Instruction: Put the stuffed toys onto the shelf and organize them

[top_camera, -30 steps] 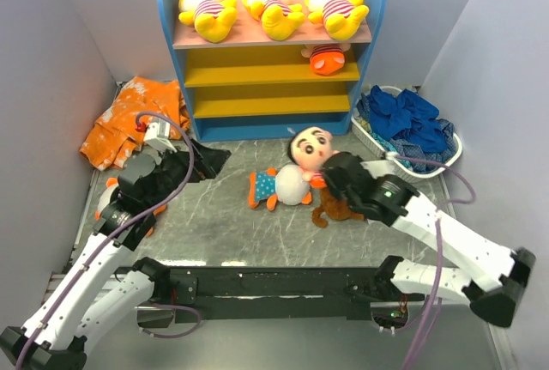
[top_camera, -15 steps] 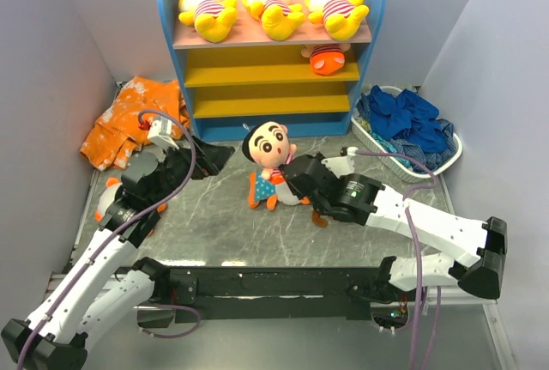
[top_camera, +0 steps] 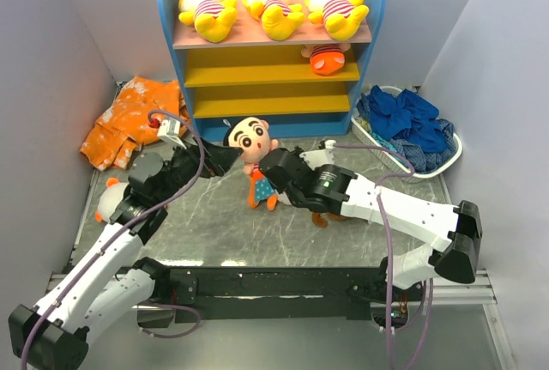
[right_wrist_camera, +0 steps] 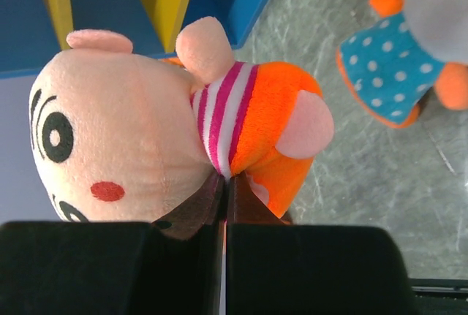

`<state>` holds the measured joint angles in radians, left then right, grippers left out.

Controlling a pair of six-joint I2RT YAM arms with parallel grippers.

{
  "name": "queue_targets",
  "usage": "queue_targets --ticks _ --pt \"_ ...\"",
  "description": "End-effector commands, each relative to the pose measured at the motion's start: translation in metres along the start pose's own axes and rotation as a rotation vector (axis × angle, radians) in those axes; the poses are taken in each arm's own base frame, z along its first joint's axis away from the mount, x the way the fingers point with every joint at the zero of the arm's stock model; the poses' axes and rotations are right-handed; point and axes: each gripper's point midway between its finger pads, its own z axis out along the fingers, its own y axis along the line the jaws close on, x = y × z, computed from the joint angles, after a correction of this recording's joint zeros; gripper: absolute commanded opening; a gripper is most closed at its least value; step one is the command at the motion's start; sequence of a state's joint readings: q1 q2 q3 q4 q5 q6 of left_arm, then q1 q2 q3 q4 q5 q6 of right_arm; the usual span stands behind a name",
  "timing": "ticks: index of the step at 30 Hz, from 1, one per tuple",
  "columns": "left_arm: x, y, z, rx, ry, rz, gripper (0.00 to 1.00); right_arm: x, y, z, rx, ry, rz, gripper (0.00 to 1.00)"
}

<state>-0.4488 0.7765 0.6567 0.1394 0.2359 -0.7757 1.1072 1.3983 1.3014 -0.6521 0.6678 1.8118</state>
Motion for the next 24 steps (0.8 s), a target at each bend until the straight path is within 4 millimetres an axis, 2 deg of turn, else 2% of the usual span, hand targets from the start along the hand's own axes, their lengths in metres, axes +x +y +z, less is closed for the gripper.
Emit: queue_targets --ticks 1,3,4,5,6,7,8,9,10,11,12,13,14,15,16,17,18,19,20,21,22,23,24 --pt "-0.01 -0.02 0.006 0.089 -0.019 0.075 0.94 -0.004 0.028 -0.011 -0.081 -0.03 0.017 0.0" --pt "-0.007 -0.025 0.006 0.127 0.003 0.115 0.86 0.003 0.03 -0.011 -0.114 -0.003 -0.022 0.0" --pt "-0.008 -0.027 0.006 0.135 0.004 0.117 0.63 0.005 0.035 -0.011 -0.145 0.008 -0.048 0.0" --pt "-0.008 -0.027 0.006 0.133 0.006 0.119 0.5 0.008 0.029 -0.011 -0.147 0.025 -0.076 0.0" --pt "-0.008 -0.028 0.005 0.133 0.008 0.116 0.38 0.01 0.036 -0.012 -0.189 0.037 -0.082 0.0" --pt "-0.012 -0.03 0.005 0.13 0.005 0.12 0.12 0.012 0.033 -0.012 -0.208 0.041 -0.167 0.0" --pt "-0.009 -0.027 0.005 0.113 0.022 0.118 0.01 0.011 0.027 -0.012 -0.224 0.043 -0.222 0.04" --pt "-0.009 -0.028 0.004 0.109 0.03 0.114 0.01 0.011 0.035 -0.015 -0.278 0.04 -0.247 0.14" --pt "-0.01 -0.031 0.003 0.116 0.036 0.113 0.01 0.009 0.031 -0.016 -0.307 0.026 -0.378 0.24" --pt "-0.009 -0.032 0.002 0.116 0.049 0.11 0.01 0.006 0.022 -0.017 -0.328 0.025 -0.435 0.36" --pt "-0.008 -0.035 0.0 0.126 0.057 0.105 0.01 0.01 0.032 -0.025 -0.411 0.042 -0.45 0.43" --pt "-0.006 -0.04 -0.002 0.148 0.074 0.101 0.01 0.003 0.031 -0.037 -0.481 0.029 -0.598 0.53" --pt "-0.004 -0.041 -0.004 0.148 0.089 0.086 0.01 0.006 0.015 -0.033 -0.517 0.034 -0.695 0.56" --pt "-0.003 -0.043 -0.006 0.157 0.099 0.082 0.01 0.005 0.023 -0.044 -0.632 0.01 -0.82 0.58" --pt "-0.004 -0.05 -0.008 0.18 0.114 0.08 0.01 -0.006 0.028 -0.059 -0.702 -0.026 -0.852 0.59" --pt "-0.002 -0.053 -0.01 0.19 0.131 0.073 0.01 -0.005 0.01 -0.055 -0.725 -0.036 -0.944 0.59" --pt "0.002 -0.053 -0.011 0.187 0.16 0.06 0.01 -0.014 0.015 -0.062 -0.805 -0.124 -1.089 0.59" --pt "-0.003 -0.059 -0.013 0.199 0.163 0.059 0.01 -0.016 0.017 -0.076 -0.886 -0.146 -1.159 0.59" --pt "-0.001 -0.065 -0.015 0.229 0.189 0.047 0.01 -0.014 0.006 -0.076 -0.926 -0.158 -1.258 0.59" --pt "0.003 -0.065 -0.015 0.217 0.233 0.023 0.01 -0.018 0.005 -0.08 -0.986 -0.251 -1.441 0.61" --pt "0.004 -0.066 -0.016 0.224 0.256 0.007 0.01 -0.009 0.004 -0.098 -1.124 -0.253 -1.517 0.67" --pt "0.009 -0.071 -0.02 0.25 0.301 -0.023 0.01 -0.005 -0.012 -0.093 -1.153 -0.264 -1.614 0.69" --pt "0.01 -0.071 -0.019 0.254 0.328 -0.048 0.01 -0.007 -0.013 -0.096 -1.2 -0.352 -1.742 0.71"
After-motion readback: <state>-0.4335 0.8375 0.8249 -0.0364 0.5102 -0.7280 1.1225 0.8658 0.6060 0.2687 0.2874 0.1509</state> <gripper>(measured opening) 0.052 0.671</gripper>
